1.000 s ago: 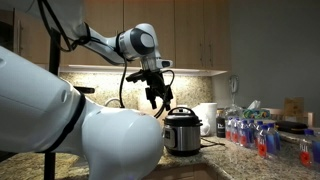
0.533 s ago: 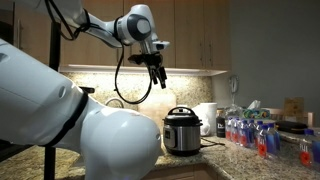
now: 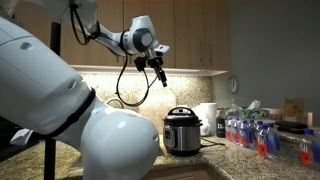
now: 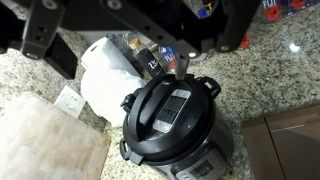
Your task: Uncover the cooker and put the lid on the counter
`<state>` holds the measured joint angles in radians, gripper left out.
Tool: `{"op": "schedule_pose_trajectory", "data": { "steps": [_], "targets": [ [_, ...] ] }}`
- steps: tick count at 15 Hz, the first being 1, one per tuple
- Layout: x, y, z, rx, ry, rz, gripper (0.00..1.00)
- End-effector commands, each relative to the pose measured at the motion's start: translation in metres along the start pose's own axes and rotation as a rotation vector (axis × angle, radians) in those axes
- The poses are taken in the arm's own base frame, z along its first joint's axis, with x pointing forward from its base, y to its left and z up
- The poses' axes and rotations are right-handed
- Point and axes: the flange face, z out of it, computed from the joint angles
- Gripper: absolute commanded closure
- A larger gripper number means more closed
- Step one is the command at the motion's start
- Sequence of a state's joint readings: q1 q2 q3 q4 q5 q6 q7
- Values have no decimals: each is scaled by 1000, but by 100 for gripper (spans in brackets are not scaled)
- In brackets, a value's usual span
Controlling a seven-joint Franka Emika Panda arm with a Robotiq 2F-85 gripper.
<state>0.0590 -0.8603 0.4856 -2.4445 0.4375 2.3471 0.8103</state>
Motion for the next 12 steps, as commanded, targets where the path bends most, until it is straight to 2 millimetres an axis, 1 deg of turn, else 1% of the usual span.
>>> {"op": "schedule_pose_trajectory", "data": {
  "steps": [1,2,3,4,5,6,8,9,10,12],
  "targets": [
    [1,0,-3,5,1,1,0],
    [1,0,-5,8,1,0,0],
    [-7,-5,-6,-17,12,-5,0],
    [-5,-5,-2,-28,6,-11,0],
    [3,-3,10,-34,-11,-15,0],
    [15,-1,20,-31,-32,-17,0],
    [46,6,47,-20,-97,-18,0],
    [65,10,66,-5,-157,-29,0],
    [78,15,78,-3,-193,-41,0],
    [102,17,111,19,-270,-77,0]
  ]
}}
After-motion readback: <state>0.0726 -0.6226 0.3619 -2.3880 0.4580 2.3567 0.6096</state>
